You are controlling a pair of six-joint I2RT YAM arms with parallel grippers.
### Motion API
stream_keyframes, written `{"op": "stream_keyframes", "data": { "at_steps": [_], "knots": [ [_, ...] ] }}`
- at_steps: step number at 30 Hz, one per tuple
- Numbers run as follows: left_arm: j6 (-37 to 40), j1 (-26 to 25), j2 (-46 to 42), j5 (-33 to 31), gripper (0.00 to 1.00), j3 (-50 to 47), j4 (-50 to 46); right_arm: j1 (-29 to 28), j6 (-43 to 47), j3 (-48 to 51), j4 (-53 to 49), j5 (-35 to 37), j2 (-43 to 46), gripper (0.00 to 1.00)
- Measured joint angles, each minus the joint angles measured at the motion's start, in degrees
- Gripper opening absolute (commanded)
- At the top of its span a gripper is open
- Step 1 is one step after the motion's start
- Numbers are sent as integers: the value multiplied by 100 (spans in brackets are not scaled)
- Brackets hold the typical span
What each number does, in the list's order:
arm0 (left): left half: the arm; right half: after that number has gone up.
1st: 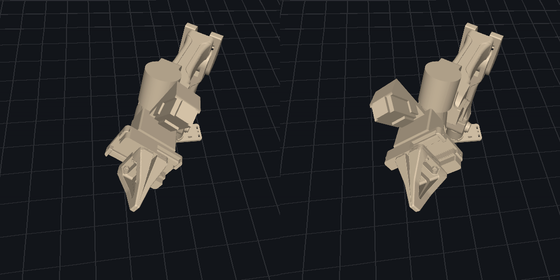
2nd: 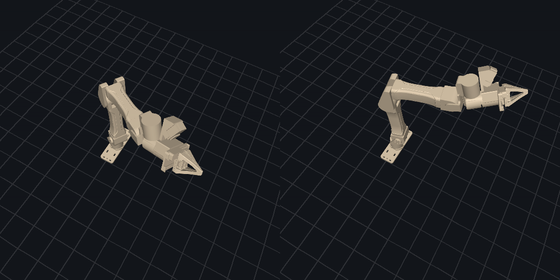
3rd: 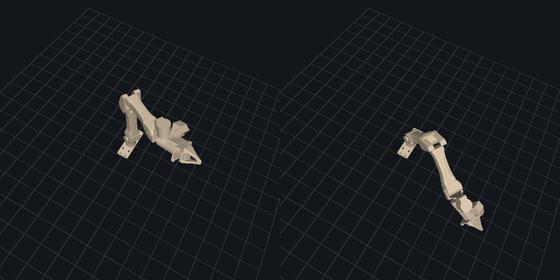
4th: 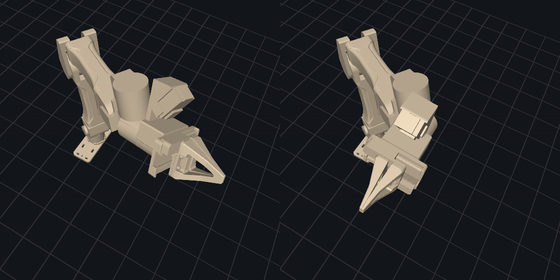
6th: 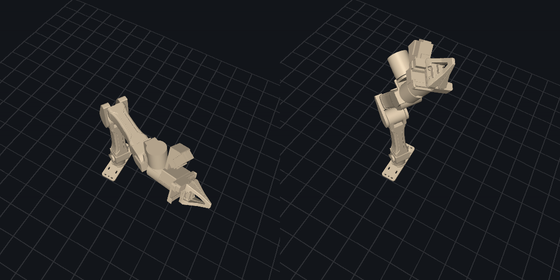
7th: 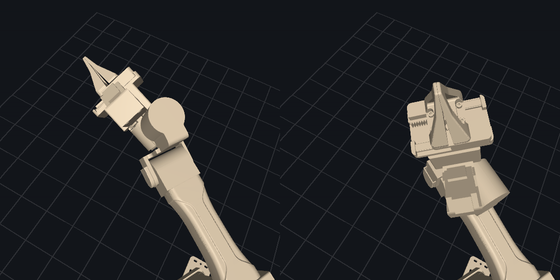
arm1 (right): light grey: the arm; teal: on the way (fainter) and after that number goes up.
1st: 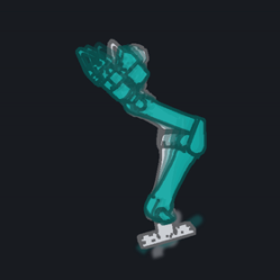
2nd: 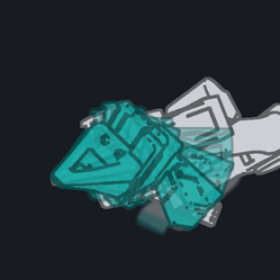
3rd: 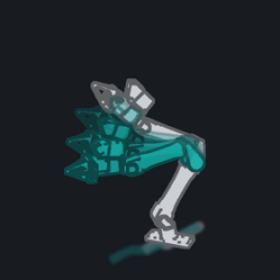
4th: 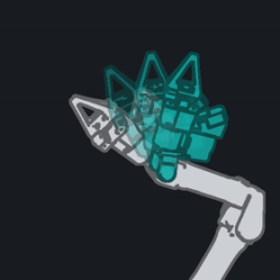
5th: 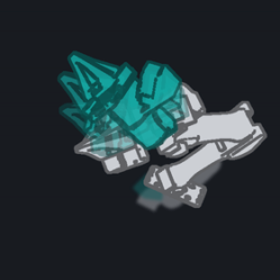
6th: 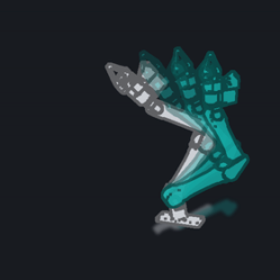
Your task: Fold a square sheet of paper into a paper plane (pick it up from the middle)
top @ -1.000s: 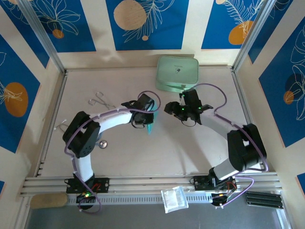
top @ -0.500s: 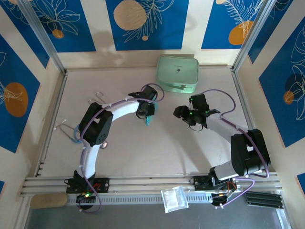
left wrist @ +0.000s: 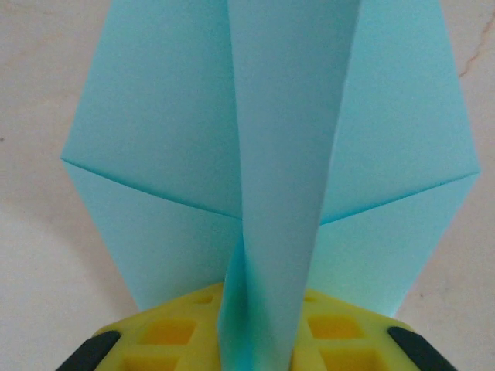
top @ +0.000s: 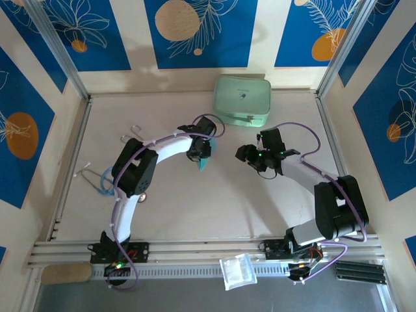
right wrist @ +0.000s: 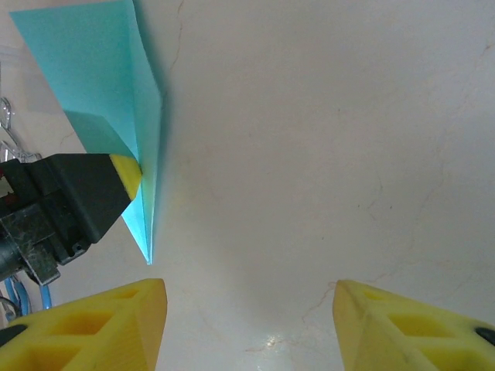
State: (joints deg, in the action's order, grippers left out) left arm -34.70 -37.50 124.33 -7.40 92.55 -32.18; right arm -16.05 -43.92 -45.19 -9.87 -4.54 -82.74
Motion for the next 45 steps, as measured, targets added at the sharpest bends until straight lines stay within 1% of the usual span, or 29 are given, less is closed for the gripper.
{"op": "stream_keyframes", "data": {
  "at_steps": [3,8,13,20,24,28,32,37,45],
  "knots": [
    [-81,-2,17,-26,27,28,-17,0,0,0,0,-20,-4,59],
    [-186,-20,120,-96,34,181,-66,0,0,0,17,-44,-87,59],
    [-249,-61,256,-245,37,387,-157,0,0,0,22,-46,-116,59],
    [-341,-157,424,-605,39,643,-310,0,0,-2,39,-81,-170,59],
    [-409,-197,531,-791,38,800,-369,0,0,-2,42,-85,-223,59],
    [-446,-201,588,-831,36,942,-481,0,0,-9,42,-85,-225,60],
    [-446,-201,573,-828,38,977,-603,0,0,-11,39,-85,-225,60],
    [-516,-201,341,-833,42,970,-691,0,0,-28,31,-79,-225,61],
    [-599,-201,-610,-981,48,789,-640,0,24,-192,-144,111,-201,66]
  ]
}}
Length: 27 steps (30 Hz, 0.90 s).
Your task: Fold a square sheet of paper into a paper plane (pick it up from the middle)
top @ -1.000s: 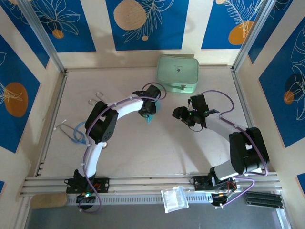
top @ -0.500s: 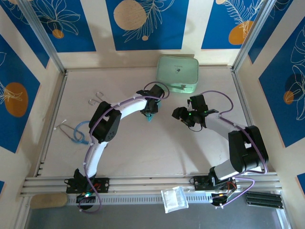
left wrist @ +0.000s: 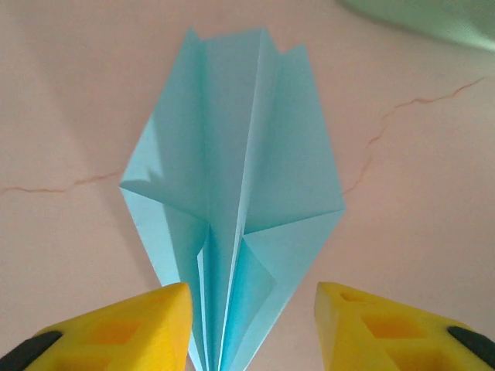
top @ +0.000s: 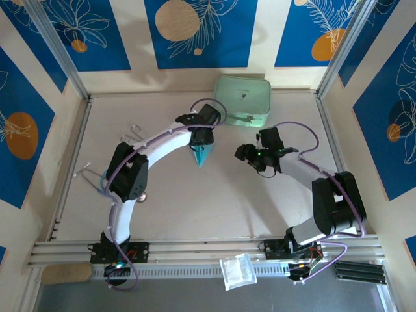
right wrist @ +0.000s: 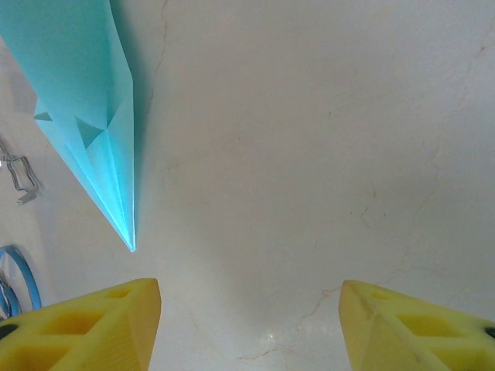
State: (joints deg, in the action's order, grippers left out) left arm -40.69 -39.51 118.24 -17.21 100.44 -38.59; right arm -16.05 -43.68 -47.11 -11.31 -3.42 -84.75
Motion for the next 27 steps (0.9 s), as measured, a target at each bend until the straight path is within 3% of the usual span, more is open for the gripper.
{"op": "stream_keyframes", "data": {
  "at_steps": [3,6,11,14,21,27],
  "knots": [
    [13,9,-387,-136,52,-186,48,0,131,-195,-232,188,118,71],
    [68,42,-951,-319,61,-579,195,2,391,-505,-424,472,310,82],
    [243,389,-2420,-802,87,-1823,702,9,1130,-820,-463,1207,793,100],
    [391,758,-3292,-1231,100,-2739,1080,46,1515,-831,-417,1827,1032,99],
    [1126,1679,-4806,-2225,99,-5333,2459,533,2033,-74,404,3016,1270,99],
    [2310,2402,-5093,-2319,99,-6780,3947,1080,2302,1056,1381,3394,1213,99]
  ]
}}
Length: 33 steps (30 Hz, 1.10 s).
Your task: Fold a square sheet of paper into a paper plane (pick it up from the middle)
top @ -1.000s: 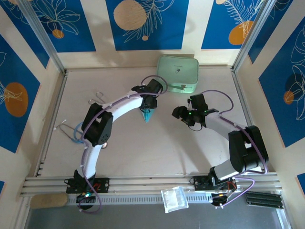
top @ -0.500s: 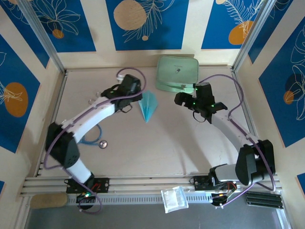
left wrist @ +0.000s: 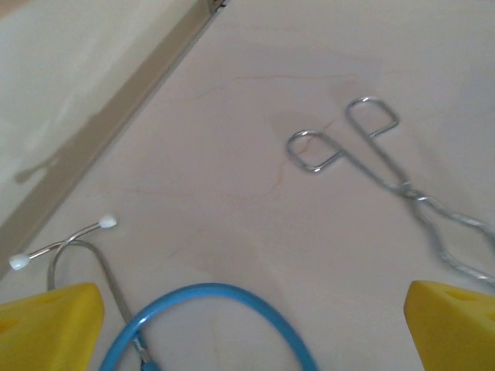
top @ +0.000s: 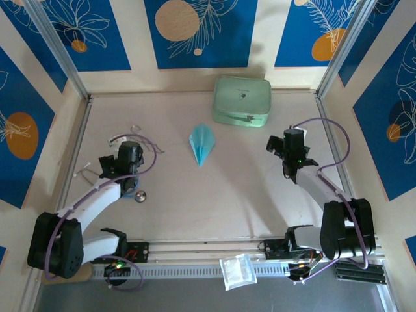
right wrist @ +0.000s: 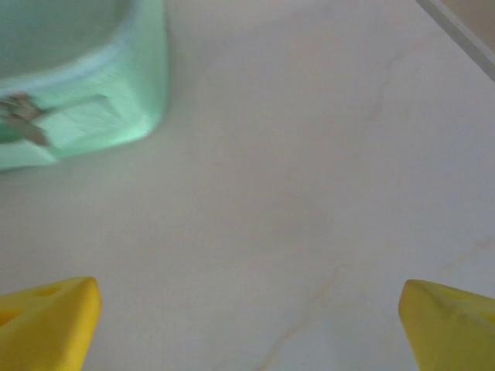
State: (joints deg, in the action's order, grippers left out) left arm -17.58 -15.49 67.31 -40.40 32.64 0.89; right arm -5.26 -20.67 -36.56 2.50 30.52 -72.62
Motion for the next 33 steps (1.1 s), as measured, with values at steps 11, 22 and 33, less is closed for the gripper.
{"op": "stream_keyframes", "data": {
  "at_steps": [11,22,33],
  "knots": [
    [1445,632,828,1488,99,-1174,3095,420,1113,1263,2457,-1075,-487,99],
    [1928,949,1626,3060,99,-1539,5097,461,1375,1432,4057,-2236,-1158,99],
    [1961,981,2214,3259,100,-1294,5353,476,1471,1410,4293,-2417,-1423,99]
  ]
}}
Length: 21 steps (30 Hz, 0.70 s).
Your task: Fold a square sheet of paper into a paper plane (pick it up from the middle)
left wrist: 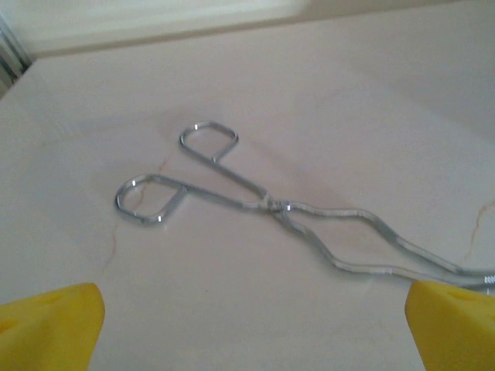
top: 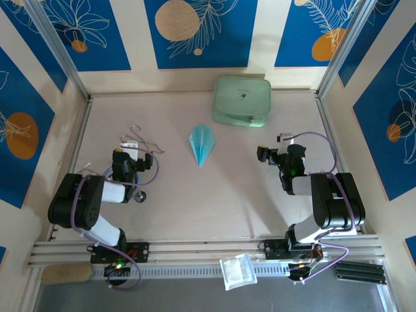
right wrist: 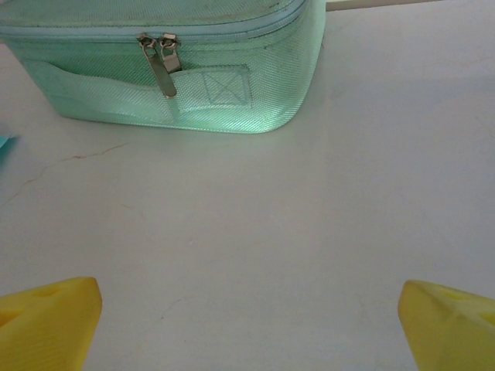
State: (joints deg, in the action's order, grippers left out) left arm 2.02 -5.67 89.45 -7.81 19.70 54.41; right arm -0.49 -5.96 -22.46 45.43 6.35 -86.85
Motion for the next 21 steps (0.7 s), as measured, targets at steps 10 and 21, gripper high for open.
{"op": "stream_keyframes", "data": {
  "at_steps": [10,21],
  "knots": [
    [-2,4,0,-11,100,72,-2,20,0,-42,-2,-85,0,99],
    [-2,15,0,-9,99,101,-87,20,0,-42,-2,-85,0,99]
  ]
}}
